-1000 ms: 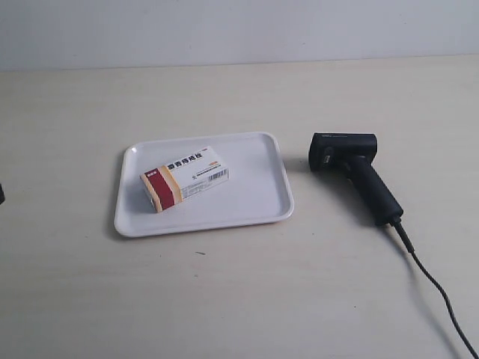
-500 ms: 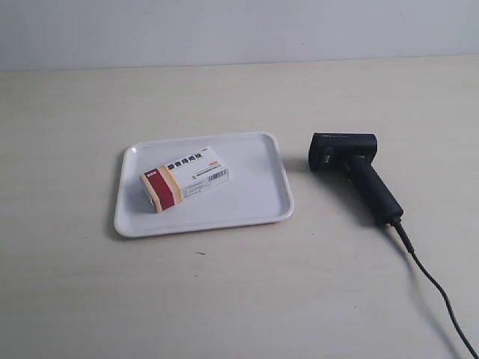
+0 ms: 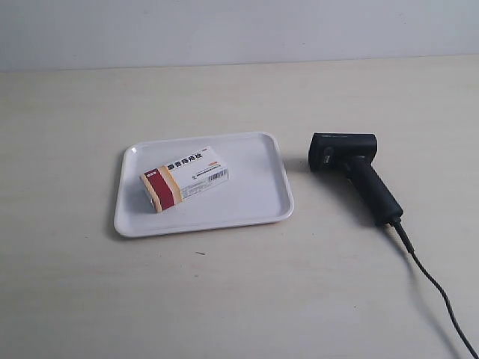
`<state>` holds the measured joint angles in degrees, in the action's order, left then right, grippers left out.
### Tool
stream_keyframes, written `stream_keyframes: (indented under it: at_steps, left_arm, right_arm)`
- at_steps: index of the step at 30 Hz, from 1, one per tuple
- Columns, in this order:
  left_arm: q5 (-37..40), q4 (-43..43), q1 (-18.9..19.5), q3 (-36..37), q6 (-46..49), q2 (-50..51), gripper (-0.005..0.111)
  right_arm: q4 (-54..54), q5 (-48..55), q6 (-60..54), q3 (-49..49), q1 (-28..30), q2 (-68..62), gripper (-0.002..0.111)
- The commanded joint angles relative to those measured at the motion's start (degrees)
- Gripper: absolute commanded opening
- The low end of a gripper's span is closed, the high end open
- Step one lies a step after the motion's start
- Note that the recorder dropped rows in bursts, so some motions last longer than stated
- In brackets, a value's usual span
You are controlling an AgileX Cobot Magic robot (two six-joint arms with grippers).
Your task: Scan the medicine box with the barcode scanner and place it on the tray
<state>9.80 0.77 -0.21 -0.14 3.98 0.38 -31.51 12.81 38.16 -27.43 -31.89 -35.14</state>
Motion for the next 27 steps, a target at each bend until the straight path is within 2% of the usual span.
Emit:
stream_keyframes:
  at_steps: [1,5,10,27]
  left_arm:
    - [2.5,-9.7,0.2,0.1,-12.3,-0.4,0.002]
    - [2.5,-7.9,0.2,0.1,-11.1,-0.4,0.002]
    - [2.5,-1.8,0.2,0.1,-4.0,-0.4,0.002]
    - [2.5,-1.6,0.2,0.1,-2.7,-0.4,0.002]
  right_arm:
    - [-0.3,-0.7,0.0,0.3,-0.1,0.4,0.000]
    - [-0.3,-0.7,0.0,0.3,-0.1,0.4,0.000]
    - [-0.3,-0.7,0.0,0.3,-0.1,0.4,0.000]
    - [-0.1,-0.7,0.0,0.3,-0.1,0.4,0.000]
